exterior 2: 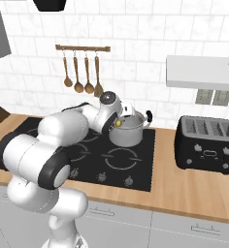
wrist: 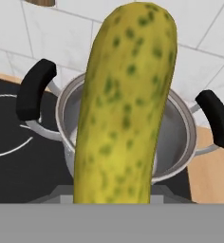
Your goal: Put the potato and cucumber in the pot. Retrieve the spatula and lightly stir the vegetables in the pot.
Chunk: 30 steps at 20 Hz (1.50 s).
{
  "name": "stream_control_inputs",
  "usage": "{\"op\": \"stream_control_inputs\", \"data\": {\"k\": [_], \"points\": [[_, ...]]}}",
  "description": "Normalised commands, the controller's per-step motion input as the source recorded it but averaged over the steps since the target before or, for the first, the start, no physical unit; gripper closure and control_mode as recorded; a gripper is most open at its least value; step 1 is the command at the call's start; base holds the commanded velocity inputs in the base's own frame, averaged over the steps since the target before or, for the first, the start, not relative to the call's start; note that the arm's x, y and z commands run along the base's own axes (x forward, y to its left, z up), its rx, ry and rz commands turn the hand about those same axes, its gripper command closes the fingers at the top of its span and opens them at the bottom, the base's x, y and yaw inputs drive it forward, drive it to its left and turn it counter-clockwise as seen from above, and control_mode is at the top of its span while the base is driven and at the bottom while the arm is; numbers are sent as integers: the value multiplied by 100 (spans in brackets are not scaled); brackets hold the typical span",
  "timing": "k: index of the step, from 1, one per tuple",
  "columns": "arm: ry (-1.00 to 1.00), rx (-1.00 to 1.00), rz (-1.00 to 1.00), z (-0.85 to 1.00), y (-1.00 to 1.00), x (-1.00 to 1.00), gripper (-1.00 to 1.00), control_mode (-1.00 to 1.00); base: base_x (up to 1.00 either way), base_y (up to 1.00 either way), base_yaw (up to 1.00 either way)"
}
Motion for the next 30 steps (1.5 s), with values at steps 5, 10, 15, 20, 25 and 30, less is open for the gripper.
{"op": "stream_control_inputs", "data": {"k": [5,10,15,20,25,30], "points": [[1,0,0,-6,0,32,100,-100,0,0,0],[0,0,0,-29,-4,14,100,-100,0,0,0],[0,0,0,-28,-4,17,100,-100,0,0,0],[0,0,0,-3,-3,23,100,-100,0,0,0],[0,0,0,-5,-4,4,100,-100,0,0,0],[0,0,0,-9,0,15,-100,-100,0,0,0]]}}
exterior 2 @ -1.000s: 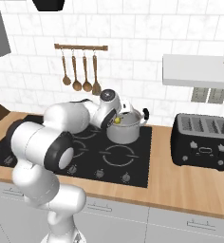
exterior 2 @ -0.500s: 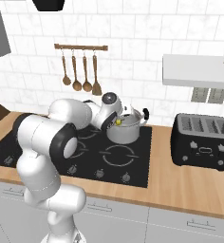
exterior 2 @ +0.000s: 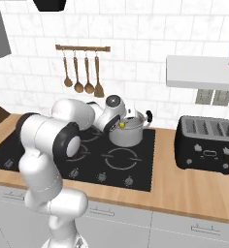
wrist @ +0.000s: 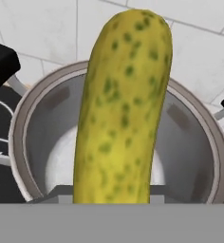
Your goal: Put the potato and cucumber in the pot. Retrieve the spatula and lightly stir the vegetables in the pot.
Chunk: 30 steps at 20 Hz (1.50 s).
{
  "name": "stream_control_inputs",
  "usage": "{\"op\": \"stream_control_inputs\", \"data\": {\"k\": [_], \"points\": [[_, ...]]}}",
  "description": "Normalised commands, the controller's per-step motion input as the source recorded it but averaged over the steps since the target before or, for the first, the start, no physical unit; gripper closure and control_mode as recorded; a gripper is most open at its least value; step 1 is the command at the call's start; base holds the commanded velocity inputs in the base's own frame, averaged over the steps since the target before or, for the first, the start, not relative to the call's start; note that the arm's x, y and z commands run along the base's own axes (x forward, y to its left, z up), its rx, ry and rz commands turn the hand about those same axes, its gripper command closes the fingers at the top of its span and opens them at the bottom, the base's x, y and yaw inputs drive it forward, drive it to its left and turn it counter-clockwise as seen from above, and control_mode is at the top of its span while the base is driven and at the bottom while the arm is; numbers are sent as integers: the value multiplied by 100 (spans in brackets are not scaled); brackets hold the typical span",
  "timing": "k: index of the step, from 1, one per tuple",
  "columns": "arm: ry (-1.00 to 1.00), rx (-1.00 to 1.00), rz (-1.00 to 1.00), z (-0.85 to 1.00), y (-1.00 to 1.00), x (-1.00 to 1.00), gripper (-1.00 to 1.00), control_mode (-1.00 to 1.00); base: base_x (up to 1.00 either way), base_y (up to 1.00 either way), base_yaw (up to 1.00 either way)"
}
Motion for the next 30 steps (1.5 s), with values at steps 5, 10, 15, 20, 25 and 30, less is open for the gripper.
{"op": "stream_control_inputs", "data": {"k": [5,10,15,20,25,30], "points": [[0,0,0,0,0,25,-100,-100,0,0,0],[0,0,0,0,0,7,-100,-100,0,0,0],[0,0,0,0,0,0,-100,-100,0,0,0],[-1,0,-1,16,0,-28,-100,-100,0,0,0],[0,5,-6,37,20,-81,-100,-100,0,0,0],[3,3,-6,56,41,-70,-100,-100,0,0,0]]}}
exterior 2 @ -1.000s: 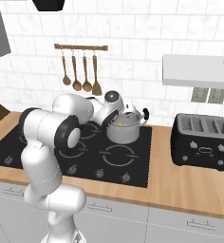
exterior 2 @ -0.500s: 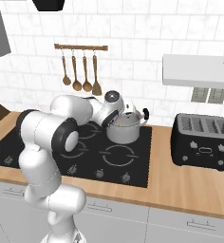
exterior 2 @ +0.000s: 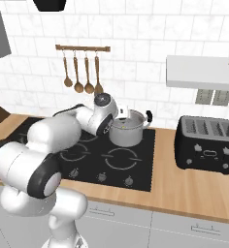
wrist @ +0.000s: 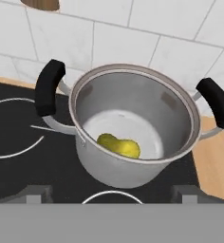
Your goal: Put the potato and cucumber in the pot. Retrieve the spatula and lightly stir the vegetables in the pot.
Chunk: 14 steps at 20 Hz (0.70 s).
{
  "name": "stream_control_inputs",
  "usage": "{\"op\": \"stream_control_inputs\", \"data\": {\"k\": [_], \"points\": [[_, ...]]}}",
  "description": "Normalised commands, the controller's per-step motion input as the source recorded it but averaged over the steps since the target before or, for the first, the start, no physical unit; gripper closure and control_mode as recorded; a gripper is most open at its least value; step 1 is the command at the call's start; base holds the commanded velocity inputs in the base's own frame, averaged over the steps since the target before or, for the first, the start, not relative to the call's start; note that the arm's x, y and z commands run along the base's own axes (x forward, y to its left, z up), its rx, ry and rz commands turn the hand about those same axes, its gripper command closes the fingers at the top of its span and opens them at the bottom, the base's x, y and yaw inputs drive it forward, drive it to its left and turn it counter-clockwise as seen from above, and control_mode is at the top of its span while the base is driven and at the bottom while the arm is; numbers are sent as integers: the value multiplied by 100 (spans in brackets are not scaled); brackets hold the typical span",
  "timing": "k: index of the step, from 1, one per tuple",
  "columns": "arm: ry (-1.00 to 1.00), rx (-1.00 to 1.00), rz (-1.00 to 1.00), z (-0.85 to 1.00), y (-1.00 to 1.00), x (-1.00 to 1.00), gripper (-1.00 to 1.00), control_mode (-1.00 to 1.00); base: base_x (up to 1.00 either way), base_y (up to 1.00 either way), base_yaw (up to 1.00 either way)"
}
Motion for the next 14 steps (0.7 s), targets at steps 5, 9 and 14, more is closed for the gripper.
{"op": "stream_control_inputs", "data": {"k": [5,9,14], "points": [[13,7,-5,47,58,-59,-100,-100,0,0,0],[26,16,-1,32,64,-52,-100,-100,0,0,0],[17,16,0,8,71,-58,-100,-100,0,0,0]]}}
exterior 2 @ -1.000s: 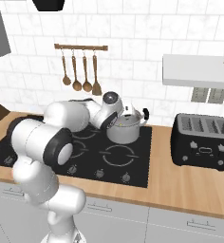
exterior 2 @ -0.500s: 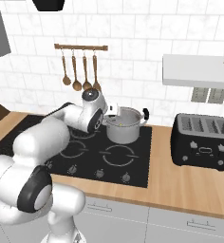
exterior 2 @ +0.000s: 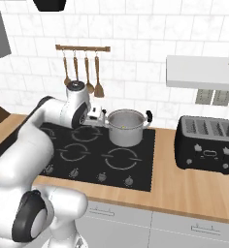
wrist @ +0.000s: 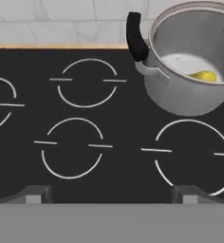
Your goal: Put the potato and cucumber in the pot. Retrieve the spatula and lightly stir the vegetables in the pot.
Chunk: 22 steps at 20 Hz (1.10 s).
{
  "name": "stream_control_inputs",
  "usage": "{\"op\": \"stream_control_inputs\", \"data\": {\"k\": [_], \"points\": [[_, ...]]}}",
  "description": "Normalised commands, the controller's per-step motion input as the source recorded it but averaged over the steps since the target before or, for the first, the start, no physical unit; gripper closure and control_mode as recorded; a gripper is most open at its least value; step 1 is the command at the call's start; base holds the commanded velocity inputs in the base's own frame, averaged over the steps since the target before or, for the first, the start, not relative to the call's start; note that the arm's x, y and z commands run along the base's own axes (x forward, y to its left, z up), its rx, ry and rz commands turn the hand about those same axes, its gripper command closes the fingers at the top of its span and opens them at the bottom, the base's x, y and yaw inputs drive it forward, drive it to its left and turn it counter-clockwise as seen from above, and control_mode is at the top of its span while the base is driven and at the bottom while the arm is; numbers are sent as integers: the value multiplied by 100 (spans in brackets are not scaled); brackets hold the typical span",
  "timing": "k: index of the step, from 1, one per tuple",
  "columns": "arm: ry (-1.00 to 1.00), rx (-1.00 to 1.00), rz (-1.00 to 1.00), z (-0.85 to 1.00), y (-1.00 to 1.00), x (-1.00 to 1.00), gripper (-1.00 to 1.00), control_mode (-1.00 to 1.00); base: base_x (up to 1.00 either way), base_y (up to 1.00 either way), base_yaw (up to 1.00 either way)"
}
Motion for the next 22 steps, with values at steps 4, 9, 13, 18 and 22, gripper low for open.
{"op": "stream_control_inputs", "data": {"k": [4,9,13,18,22], "points": [[1,8,0,-4,86,-61,-100,-100,0,0,0],[5,7,0,-4,91,-35,-100,-100,0,0,0],[17,8,0,0,94,-38,-100,-100,0,0,0],[13,0,1,0,100,-49,-100,-100,0,0,0],[18,0,4,-1,100,-23,-100,-100,0,0,0]]}}
